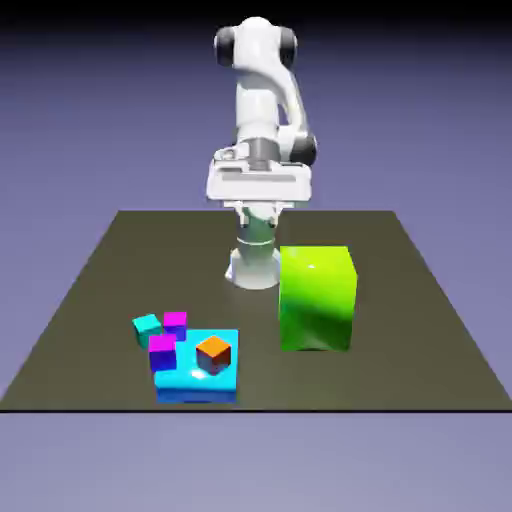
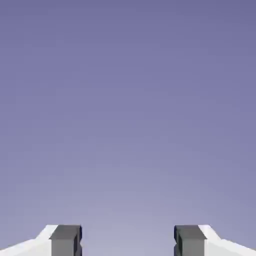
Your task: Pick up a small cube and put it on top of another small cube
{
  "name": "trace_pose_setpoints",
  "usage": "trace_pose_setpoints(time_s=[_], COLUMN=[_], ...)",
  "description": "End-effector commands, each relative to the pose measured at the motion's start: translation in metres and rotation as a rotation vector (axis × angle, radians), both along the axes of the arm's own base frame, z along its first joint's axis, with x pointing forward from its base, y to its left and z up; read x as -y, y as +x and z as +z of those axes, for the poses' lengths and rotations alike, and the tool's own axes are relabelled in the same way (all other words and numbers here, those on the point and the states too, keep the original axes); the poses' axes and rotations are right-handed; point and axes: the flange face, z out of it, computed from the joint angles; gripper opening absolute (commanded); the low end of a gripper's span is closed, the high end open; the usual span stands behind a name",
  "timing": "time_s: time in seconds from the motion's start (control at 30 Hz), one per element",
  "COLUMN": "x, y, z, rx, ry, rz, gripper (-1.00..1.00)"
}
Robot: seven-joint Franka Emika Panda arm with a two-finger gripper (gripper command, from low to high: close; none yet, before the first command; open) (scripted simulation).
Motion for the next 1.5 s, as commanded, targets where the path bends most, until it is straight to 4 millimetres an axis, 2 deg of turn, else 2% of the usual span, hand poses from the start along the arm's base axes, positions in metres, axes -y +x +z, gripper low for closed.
trace_pose_setpoints(time_s=[0.0, 0.17, 0.37, 0.53, 0.73, 0.8, 0.93, 0.97, 1.0, 1.13, 1.3, 1.47], x=[0.014, 0.085, 0.171, 0.238, 0.308, 0.309, 0.293, 0.293, 0.293, 0.309, 0.293, 0.259], y=[0.006, 0.026, 0.021, -0.005, -0.059, -0.060, -0.070, -0.070, -0.070, -0.058, 0.021, 0.093], z=[-0.010, -0.065, -0.137, -0.195, -0.259, -0.260, -0.326, -0.326, -0.326, -0.259, -0.215, -0.164], rx=[-0.051, -0.297, -0.574, -0.788, -1.020, -1.023, -1.023, -1.023, -1.023, -1.023, -1.037, -1.052], ry=[0.022, 0.139, 0.289, 0.423, 0.591, 0.593, 0.593, 0.593, 0.593, 0.592, 0.555, 0.511], rz=[-0.039, -0.238, -0.480, -0.681, -0.920, -0.923, -0.923, -0.923, -0.923, -0.921, -0.851, -0.784], gripper=[0.00, 0.00, 0.00, 0.00, 0.00, 0.00, 0.00, -1.00, -1.00, -1.00, -1.00, -1.00])
